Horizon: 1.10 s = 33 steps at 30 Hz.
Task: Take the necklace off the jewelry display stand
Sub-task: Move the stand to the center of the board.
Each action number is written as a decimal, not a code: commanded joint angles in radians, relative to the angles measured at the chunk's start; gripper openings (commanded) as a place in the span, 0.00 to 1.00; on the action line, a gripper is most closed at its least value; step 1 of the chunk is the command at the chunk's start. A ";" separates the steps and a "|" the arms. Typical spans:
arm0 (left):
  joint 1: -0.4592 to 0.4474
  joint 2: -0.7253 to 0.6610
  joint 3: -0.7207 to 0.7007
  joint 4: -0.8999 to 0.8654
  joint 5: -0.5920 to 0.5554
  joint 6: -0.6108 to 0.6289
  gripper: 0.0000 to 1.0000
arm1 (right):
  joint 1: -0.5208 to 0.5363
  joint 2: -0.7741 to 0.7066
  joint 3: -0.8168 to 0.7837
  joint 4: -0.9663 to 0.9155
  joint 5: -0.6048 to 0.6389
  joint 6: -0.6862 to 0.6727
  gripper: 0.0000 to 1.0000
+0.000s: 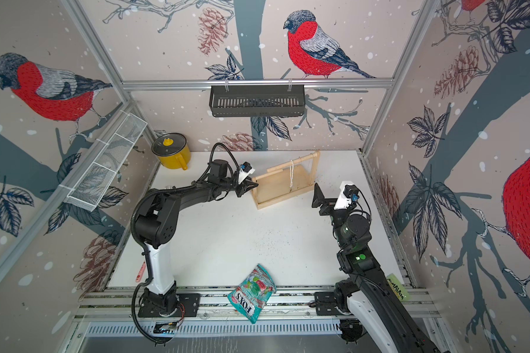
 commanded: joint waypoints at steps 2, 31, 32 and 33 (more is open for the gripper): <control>0.037 -0.004 -0.021 -0.155 0.075 0.012 0.00 | 0.006 -0.001 0.012 -0.001 0.001 -0.008 1.00; -0.015 -0.030 -0.104 -0.207 0.041 -0.016 0.00 | 0.072 0.152 0.185 -0.198 -0.217 -0.033 1.00; -0.015 -0.037 -0.117 -0.196 0.035 -0.029 0.00 | 0.082 0.165 0.191 -0.202 -0.217 -0.036 1.00; -0.015 -0.044 -0.131 -0.184 0.031 -0.042 0.00 | 0.091 0.179 0.195 -0.206 -0.215 -0.038 1.00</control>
